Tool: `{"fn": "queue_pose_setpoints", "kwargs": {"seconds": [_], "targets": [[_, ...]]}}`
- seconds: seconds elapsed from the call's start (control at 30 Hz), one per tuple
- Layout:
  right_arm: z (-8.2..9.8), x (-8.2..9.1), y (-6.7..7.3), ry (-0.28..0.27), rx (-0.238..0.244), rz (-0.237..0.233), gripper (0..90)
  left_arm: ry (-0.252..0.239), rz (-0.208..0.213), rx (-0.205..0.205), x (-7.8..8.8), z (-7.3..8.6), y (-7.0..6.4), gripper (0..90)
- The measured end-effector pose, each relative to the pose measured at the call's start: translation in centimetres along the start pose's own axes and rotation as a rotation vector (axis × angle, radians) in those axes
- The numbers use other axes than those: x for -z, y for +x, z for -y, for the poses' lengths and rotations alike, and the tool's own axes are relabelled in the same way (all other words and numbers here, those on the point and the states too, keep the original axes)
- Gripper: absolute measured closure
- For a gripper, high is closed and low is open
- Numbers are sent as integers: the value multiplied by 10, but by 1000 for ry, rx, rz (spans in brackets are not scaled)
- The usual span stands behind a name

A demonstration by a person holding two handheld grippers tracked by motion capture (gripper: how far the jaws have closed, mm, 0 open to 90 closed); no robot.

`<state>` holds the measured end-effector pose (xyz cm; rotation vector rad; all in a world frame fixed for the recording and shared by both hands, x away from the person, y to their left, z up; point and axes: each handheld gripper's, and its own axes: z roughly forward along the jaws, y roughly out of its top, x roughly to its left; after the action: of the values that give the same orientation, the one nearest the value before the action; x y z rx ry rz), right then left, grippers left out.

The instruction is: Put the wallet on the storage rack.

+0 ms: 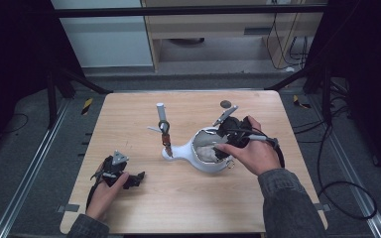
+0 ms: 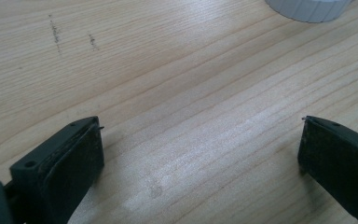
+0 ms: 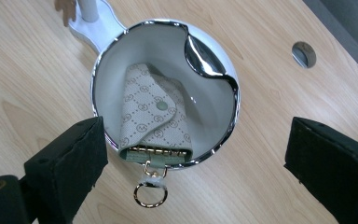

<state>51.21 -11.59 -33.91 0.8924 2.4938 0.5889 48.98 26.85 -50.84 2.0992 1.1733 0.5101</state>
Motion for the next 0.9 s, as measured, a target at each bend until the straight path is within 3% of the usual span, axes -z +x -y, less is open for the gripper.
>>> {"fn": "queue_pose_setpoints", "kwargs": {"seconds": [0.23, 0.27, 0.3, 0.33, 0.4, 0.5, 0.53, 0.57, 0.6, 0.63, 0.73, 0.9], "targets": [[5, 2, -10, -59, 3, -18, 89, 4, 1, -5, 1, 1, 2, 0], [6, 3, -14, -95, -3, -16, 104, 5, 0, -7, 1, 1, 2, 0], [6, 3, -14, -95, -3, -16, 104, 5, 0, -7, 1, 1, 2, 0], [7, 5, -19, -141, -15, -9, 104, 6, 0, -8, 1, 1, 2, 0], [8, 5, -21, -167, -24, -5, 105, 6, -1, -9, 1, 1, 2, 0], [14, 8, -28, -189, -72, 36, 107, 6, -1, -9, 1, 1, 2, 0], [20, 7, -30, -225, -115, 27, 112, 6, -1, -9, 1, 1, 2, 0], [20, 7, -30, -225, -115, 27, 112, 5, -1, -9, 1, 1, 2, 0], [27, 7, -34, -248, -155, 25, 112, 5, -1, -9, 1, 1, 2, 0], [27, 7, -34, -248, -155, 25, 112, 5, -1, -9, 1, 1, 2, 0], [44, 5, -40, -277, -221, 24, 102, 4, -1, -8, 1, 1, 1, 0], [59, 5, -45, -283, -247, 33, 90, 4, -1, -8, 1, 1, 1, 0]]}}
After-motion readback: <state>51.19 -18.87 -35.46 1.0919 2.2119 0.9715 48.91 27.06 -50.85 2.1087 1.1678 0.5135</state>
